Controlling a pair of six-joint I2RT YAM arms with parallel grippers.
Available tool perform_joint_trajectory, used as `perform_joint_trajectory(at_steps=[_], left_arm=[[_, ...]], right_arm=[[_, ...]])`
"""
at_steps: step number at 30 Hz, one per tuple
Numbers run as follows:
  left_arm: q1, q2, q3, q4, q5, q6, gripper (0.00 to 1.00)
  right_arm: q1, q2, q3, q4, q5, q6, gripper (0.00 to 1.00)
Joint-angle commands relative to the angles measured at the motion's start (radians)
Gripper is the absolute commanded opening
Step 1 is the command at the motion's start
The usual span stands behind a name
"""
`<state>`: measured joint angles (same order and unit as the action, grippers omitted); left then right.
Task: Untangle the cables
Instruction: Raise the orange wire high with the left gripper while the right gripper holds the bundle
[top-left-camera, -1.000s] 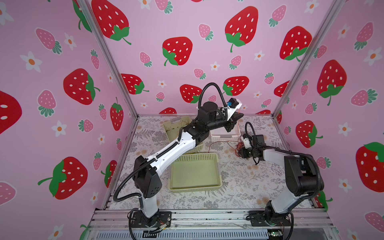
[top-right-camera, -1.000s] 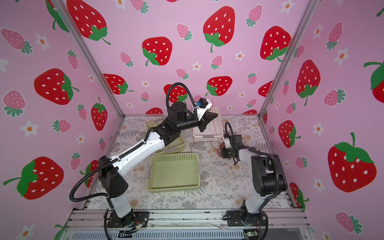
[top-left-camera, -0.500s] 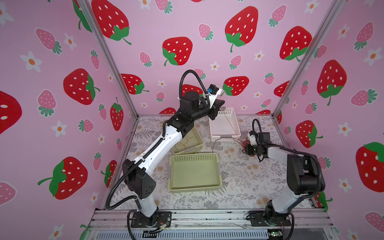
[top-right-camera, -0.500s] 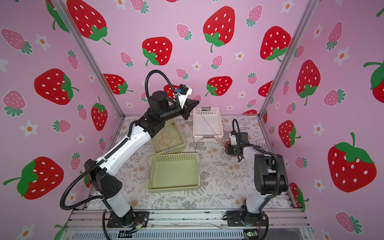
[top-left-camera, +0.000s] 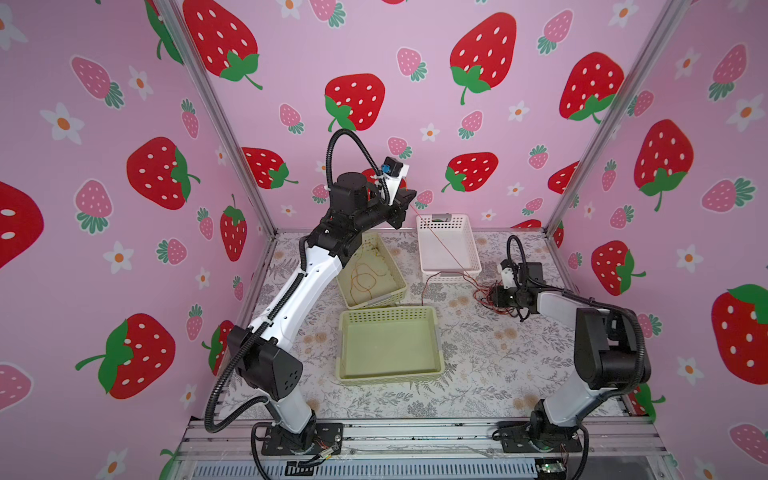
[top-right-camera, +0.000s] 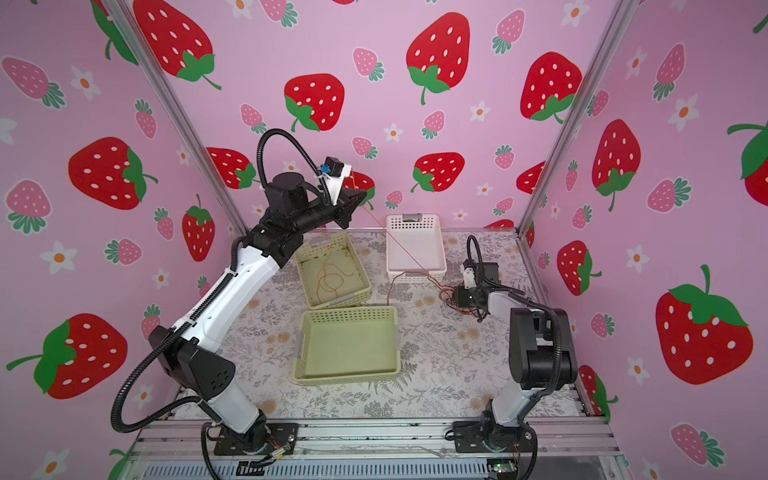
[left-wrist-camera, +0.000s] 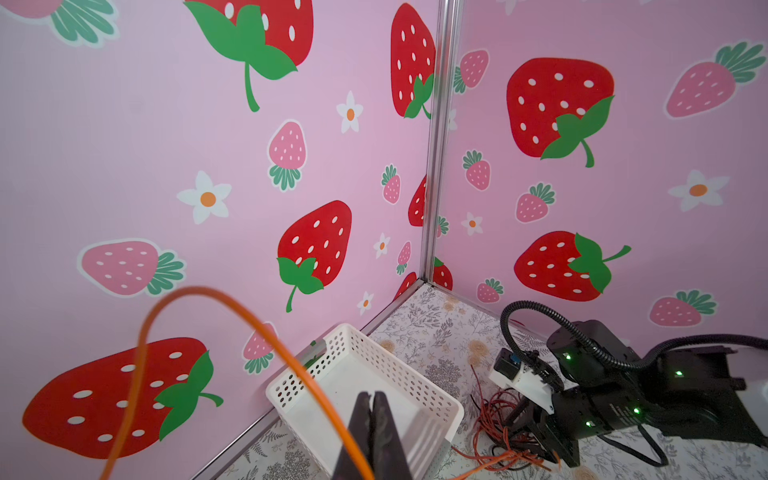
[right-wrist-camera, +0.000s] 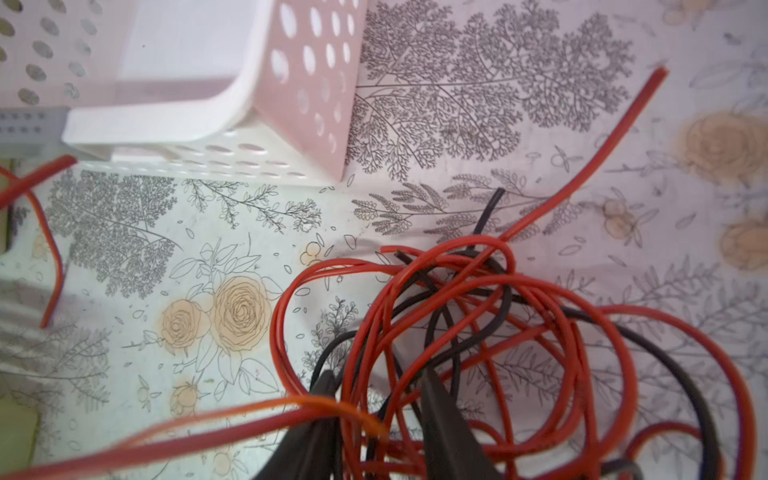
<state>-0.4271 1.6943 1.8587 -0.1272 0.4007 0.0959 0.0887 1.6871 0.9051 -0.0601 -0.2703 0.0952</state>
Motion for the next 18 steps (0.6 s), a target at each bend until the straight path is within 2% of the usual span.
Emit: perform_joint_trajectory(at_steps=[1,5,12,14,18], left_arm=[[0.014,-0.053,0.065,0.103,0.021,-0.020,0.00],[0.009,-0.038,0.052,0.122,0.055,-0.045,0.00],[0.001,-0.025,0.088,0.110,0.062,-0.031,0.00],[0.001,-0.019,0.113,0.095,0.070,-0.030,0.00],[0.001,-0.004,0.152,0.084,0.096,-0.041,0.00]], right_arm=[[-0.015,-0.028,-0.042,-0.064,-0.007,-0.043,0.51],[-0.015,-0.080,-0.061,-0.080,-0.005,-0.051,0.59],[-0.011,-0.197,-0.086,-0.088,0.026,-0.056,0.64],[-0.010,-0.179,-0.079,-0.100,0.045,-0.065,0.65],[0.022,-0.110,-0.051,-0.109,0.006,-0.099,0.63]])
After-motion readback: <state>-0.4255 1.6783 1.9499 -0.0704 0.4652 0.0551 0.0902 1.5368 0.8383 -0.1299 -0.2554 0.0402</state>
